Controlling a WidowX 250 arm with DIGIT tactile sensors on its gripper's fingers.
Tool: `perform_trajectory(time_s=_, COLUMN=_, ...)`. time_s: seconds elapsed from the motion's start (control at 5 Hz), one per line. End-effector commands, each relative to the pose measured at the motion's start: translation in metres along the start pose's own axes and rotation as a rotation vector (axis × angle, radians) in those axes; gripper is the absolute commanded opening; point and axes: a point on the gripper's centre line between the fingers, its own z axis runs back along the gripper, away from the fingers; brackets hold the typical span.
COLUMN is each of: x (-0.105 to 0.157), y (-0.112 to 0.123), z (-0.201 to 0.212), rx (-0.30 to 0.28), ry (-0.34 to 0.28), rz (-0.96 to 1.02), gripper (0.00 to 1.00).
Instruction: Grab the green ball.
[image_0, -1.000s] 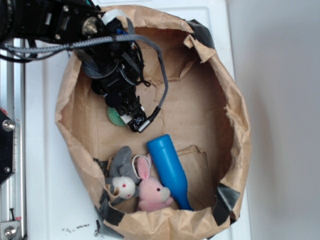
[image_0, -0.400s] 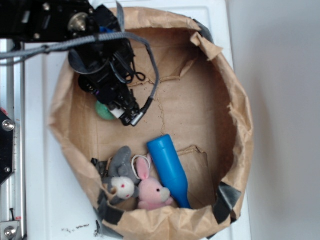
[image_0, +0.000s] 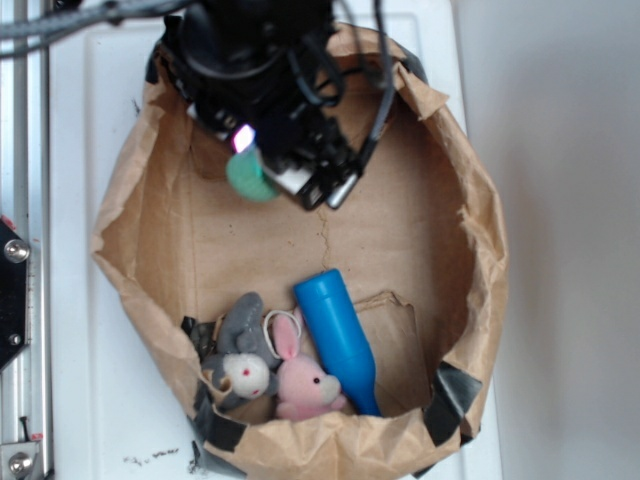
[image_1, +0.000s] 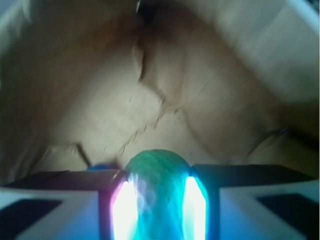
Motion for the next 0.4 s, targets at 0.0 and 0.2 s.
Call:
perform_trajectory(time_s=0.0, x=0.001, y=-0.024, z=0.031, rx=-0.013, ry=-0.099, rz=-0.063, gripper=0.0)
perform_trajectory(time_s=0.2, x=-0.012, y=-0.027, z=0.039, rx=-0.07, ry=-0.159, rz=-0.088, gripper=0.0)
